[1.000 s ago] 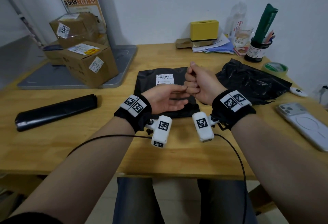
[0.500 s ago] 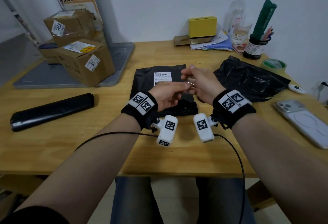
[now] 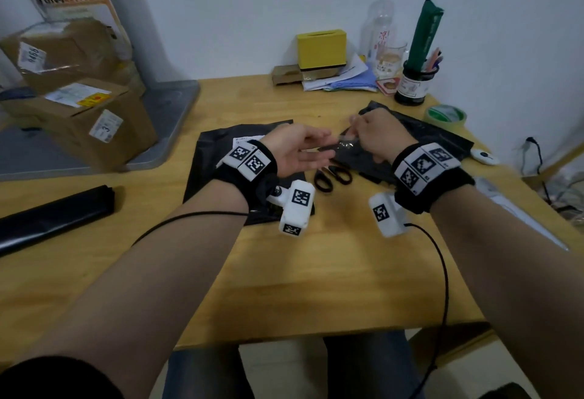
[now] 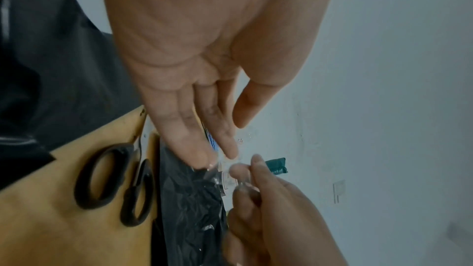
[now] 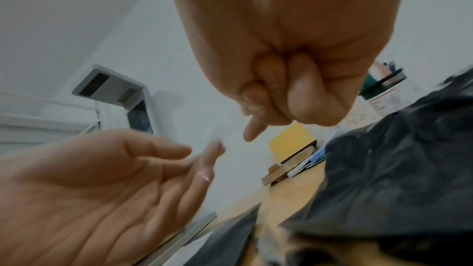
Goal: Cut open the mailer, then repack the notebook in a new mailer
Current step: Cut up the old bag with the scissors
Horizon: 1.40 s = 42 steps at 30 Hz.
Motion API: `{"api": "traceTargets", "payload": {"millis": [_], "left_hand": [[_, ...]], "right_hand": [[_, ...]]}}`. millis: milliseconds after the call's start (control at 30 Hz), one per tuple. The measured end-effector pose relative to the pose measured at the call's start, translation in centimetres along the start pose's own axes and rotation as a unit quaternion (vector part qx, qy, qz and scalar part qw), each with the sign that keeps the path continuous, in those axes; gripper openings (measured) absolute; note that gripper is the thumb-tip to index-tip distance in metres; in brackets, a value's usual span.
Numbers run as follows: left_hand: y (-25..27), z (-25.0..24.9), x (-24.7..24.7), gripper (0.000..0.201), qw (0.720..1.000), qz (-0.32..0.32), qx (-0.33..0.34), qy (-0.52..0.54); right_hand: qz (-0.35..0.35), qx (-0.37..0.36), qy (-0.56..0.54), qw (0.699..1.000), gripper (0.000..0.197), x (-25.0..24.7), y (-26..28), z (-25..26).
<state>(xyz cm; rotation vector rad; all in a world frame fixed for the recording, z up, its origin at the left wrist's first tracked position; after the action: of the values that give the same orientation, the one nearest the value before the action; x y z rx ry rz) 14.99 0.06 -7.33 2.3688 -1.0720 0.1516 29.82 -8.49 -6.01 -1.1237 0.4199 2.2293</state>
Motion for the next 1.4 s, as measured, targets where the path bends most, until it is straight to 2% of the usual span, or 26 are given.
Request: {"api": "traceTargets", "payload": {"millis": [133, 267, 367, 467, 533, 633, 700, 767, 833, 933, 1067, 1167, 1233, 1300, 1400], "left_hand": [[-1.9, 0.4, 1.8, 0.03, 0.997, -0.016, -0.048, -0.061], [-3.4, 1.5, 4.9, 0.04, 0.99, 0.025, -0.11, -0.081], [-4.5, 2.3, 6.7, 0.048, 0.985, 0.052, -0.145, -0.073], [-5.4, 2.7, 7.8, 0.051, 0.982, 0.059, -0.161, -0.072], [-6.2, 2.8, 8.1, 0.053, 0.981, 0.057, -0.164, -0.088], [-7.0, 3.0, 8.3, 0.053, 0.978, 0.04, -0.168, -0.112], [-7.2, 2.9, 8.3, 0.053, 0.979, 0.03, -0.168, -0.116], [-7.3, 3.0, 8.3, 0.052, 0.979, 0.022, -0.167, -0.117], [-7.5, 3.2, 8.1, 0.05, 0.98, 0.011, -0.162, -0.113], [-7.8, 3.7, 8.0, 0.045, 0.987, -0.001, -0.137, -0.082], [-7.6, 3.6, 8.3, 0.012, 0.996, 0.004, -0.092, -0.006], [-7.7, 3.2, 8.1, 0.007, 0.998, -0.013, -0.054, 0.005], [-7.8, 2.7, 7.5, 0.023, 0.999, -0.038, -0.016, 0.0], [-7.3, 2.2, 7.1, 0.033, 0.999, -0.046, 0.023, -0.008], [-6.7, 1.8, 6.3, 0.035, 0.998, -0.039, 0.05, -0.03]], "right_hand": [[-0.016, 0.04, 0.027, 0.999, 0.048, -2.8, -2.5, -2.7], [0.016, 0.09, 0.065, 0.994, 0.035, -2.1, -5.6, -6.0], [0.037, 0.129, 0.11, 0.985, 0.045, -1.4, -6.8, -7.9], [0.041, 0.106, 0.12, 0.986, 0.045, -2.0, -5.5, -7.5], [0.029, 0.116, 0.125, 0.985, 0.047, -2.4, -5.6, -8.1], [0.083, 0.129, 0.188, 0.97, 0.054, -1.8, -6.0, -9.0], [0.12, 0.113, 0.213, 0.963, 0.054, -1.1, -5.9, -9.3], [0.118, 0.106, 0.209, 0.965, 0.061, -0.8, -5.9, -9.7], [0.094, 0.097, 0.18, 0.974, 0.06, -1.1, -6.0, -9.8], [0.061, 0.071, 0.105, 0.99, 0.042, -1.6, -6.3, -9.8], [0.035, 0.042, -0.048, 0.997, 0.031, -1.9, -6.0, -9.2], [0.031, 0.031, -0.214, 0.976, 0.029, -2.0, -5.2, -8.1], [0.035, 0.033, -0.311, 0.949, 0.027, -1.8, -4.6, -7.3], [0.036, 0.033, -0.356, 0.933, 0.027, -1.4, -4.2, -6.5], [0.059, 0.029, -0.397, 0.915, 0.028, -0.5, -3.6, -5.3]]}}
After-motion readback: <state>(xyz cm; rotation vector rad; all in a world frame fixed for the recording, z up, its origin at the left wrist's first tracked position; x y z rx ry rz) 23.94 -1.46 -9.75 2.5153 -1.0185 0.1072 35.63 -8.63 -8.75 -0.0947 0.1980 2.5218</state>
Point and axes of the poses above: each hand's wrist, its own y-axis away from the middle knuckle, its own x-axis out of the palm, z = x × y, the point moved 5 cm from there along -y, towards the middle knuckle, and after that the axes turned 8 degrees about y, right-handed, at the moved point
